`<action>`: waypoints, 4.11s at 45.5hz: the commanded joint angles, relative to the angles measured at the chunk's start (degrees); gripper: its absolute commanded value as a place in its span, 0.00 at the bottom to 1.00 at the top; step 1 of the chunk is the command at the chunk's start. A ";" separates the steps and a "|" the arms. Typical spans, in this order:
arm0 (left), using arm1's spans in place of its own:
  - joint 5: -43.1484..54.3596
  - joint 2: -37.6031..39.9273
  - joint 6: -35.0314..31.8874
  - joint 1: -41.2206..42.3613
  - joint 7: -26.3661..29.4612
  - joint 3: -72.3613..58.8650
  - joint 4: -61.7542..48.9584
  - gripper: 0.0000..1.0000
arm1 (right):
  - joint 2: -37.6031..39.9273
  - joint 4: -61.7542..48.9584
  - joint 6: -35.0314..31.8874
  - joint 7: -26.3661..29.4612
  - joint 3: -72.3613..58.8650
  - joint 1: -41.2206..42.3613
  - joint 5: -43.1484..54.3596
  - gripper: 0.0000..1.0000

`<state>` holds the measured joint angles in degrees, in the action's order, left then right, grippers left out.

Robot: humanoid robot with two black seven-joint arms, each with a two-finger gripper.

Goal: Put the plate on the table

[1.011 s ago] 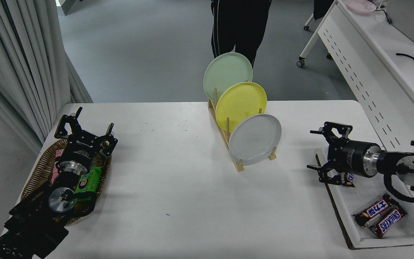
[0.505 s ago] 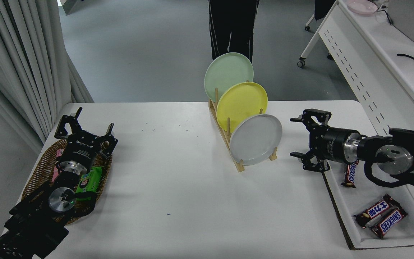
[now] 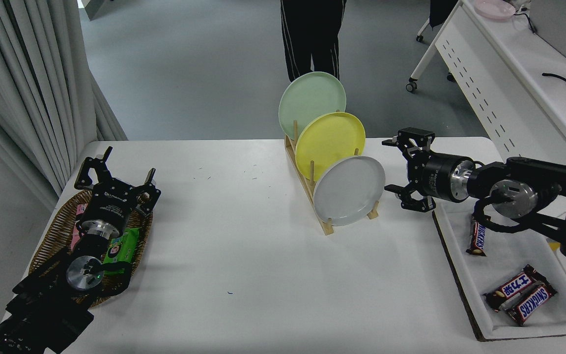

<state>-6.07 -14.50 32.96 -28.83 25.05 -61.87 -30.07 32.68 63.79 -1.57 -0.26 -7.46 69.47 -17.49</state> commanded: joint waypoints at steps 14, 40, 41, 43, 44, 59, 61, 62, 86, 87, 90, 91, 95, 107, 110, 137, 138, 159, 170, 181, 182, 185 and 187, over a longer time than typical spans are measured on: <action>0.00 0.00 0.00 0.00 0.00 -0.01 0.01 1.00 | -6.66 -7.45 2.27 -0.01 0.86 1.01 -3.60 1.00; 0.00 0.00 0.00 0.00 0.00 -0.01 -0.07 1.00 | -13.26 -14.13 5.70 3.24 0.78 1.01 -3.78 0.98; 0.00 0.00 0.00 0.00 0.00 -0.01 0.01 1.00 | -13.43 -14.22 5.70 3.59 0.78 1.01 -3.69 0.97; 0.00 0.00 0.00 0.00 0.00 0.08 0.01 1.00 | -13.70 -14.40 5.70 4.29 0.78 1.01 -3.69 0.97; 0.00 0.00 0.00 0.00 0.00 -0.01 0.01 1.00 | -13.78 -14.48 5.70 4.65 0.78 1.01 -3.69 0.97; 0.00 0.00 0.00 0.00 0.00 -0.01 -0.07 1.00 | -15.28 -16.15 5.61 5.88 1.57 1.02 -3.60 0.90; 0.00 0.00 0.00 0.00 0.00 -0.01 -0.07 1.00 | -15.37 -16.68 5.61 5.88 1.57 1.10 -3.60 0.89; 0.00 0.00 0.00 0.00 0.00 -0.01 0.01 1.00 | -15.37 -16.86 5.61 5.88 1.57 1.10 -3.60 0.89; 0.00 0.00 0.00 0.00 0.00 -0.01 0.01 1.00 | -16.16 -17.74 5.43 6.32 2.45 1.10 -3.78 0.55; 0.00 0.00 0.00 0.00 0.00 -0.01 0.01 1.00 | -16.25 -17.74 5.43 6.41 2.45 1.10 -3.78 0.55; 0.00 0.00 0.00 0.00 0.00 -0.01 0.01 1.00 | -16.33 -17.74 5.43 6.58 2.71 1.10 -3.86 0.55; 0.00 0.00 0.00 0.00 0.00 -0.01 0.01 1.00 | -16.33 -17.74 5.43 6.58 2.80 1.10 -3.86 0.55; 0.00 0.00 0.00 0.00 0.00 -0.01 0.01 1.00 | -16.42 -17.74 5.43 6.67 2.80 1.10 -3.86 0.54; 0.00 0.00 0.00 0.00 0.00 -0.01 0.01 1.00 | -16.42 -17.74 5.43 8.08 2.80 1.19 -3.86 0.45; 0.00 0.00 0.00 0.00 0.00 -0.01 0.01 1.00 | -16.33 -17.74 5.44 8.78 2.80 1.19 -3.86 0.40; 0.00 0.00 0.00 0.00 0.00 -0.01 0.01 1.00 | -16.25 -17.74 5.87 9.40 3.68 1.19 -3.78 0.32; 0.00 0.00 0.00 0.00 0.00 -0.01 0.01 1.00 | -16.25 -17.74 5.87 9.48 3.68 1.19 -3.78 0.31; 0.00 0.00 0.00 0.00 0.00 -0.01 -0.07 1.00 | -15.98 -17.74 7.10 9.66 3.68 1.10 -3.78 0.27; 0.00 0.00 0.00 0.00 0.00 -0.01 -0.07 1.00 | -15.89 -17.82 7.90 9.66 3.59 0.93 -3.69 0.25; 0.00 0.00 0.00 0.00 0.00 -0.01 0.01 1.00 | -15.89 -18.00 7.90 9.66 3.59 0.75 -3.69 0.19; 0.00 0.00 0.00 0.00 0.00 -0.01 -0.07 1.00 | -15.89 -18.00 7.90 9.66 3.59 0.75 -3.69 0.19; 0.00 0.00 0.00 0.00 0.00 -0.01 0.01 1.00 | -15.89 -18.00 7.90 9.66 3.59 0.66 -3.69 0.18; 0.00 0.00 0.00 0.00 0.00 0.08 -0.07 1.00 | -15.89 -18.09 7.90 9.66 3.59 0.66 -3.69 0.18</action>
<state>-6.07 -14.50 32.96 -28.83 25.05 -61.86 -30.09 16.78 45.88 6.25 9.40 -3.86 70.30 -21.19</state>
